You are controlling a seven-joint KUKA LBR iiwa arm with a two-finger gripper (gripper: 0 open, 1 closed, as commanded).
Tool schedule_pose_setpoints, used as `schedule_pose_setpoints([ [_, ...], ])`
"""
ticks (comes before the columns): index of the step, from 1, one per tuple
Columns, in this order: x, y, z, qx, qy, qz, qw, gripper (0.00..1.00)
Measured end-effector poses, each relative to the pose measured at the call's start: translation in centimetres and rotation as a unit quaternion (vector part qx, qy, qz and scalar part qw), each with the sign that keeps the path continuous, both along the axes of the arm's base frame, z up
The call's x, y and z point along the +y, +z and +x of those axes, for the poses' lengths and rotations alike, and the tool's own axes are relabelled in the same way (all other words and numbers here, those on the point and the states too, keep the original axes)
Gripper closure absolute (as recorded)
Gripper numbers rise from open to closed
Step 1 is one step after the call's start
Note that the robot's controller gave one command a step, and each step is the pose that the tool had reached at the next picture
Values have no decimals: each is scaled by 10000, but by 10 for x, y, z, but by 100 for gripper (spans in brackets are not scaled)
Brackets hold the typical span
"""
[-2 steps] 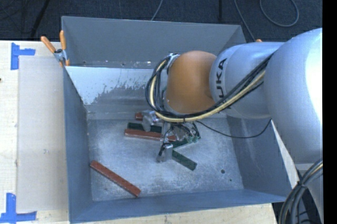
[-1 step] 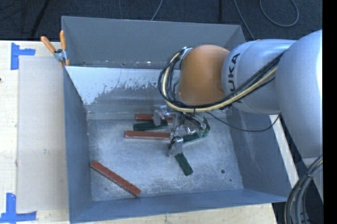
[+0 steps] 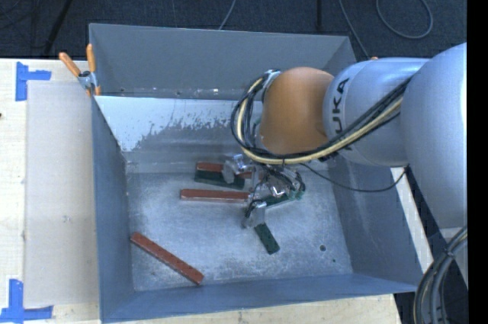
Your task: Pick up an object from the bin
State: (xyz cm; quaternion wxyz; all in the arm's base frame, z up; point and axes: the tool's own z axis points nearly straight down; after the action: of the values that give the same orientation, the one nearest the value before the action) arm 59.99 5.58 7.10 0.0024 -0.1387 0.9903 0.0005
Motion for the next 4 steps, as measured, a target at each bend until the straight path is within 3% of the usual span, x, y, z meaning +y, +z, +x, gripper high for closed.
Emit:
schedule_pose_setpoints([
  [1,8,0,-49,18,-31,-1,10000,0],
  [2,-1,120,8,-25,835,-11,9965,0],
  [3,95,24,0,56,93,6,9999,0],
  [4,92,27,2,26,70,-6,10000,100],
])
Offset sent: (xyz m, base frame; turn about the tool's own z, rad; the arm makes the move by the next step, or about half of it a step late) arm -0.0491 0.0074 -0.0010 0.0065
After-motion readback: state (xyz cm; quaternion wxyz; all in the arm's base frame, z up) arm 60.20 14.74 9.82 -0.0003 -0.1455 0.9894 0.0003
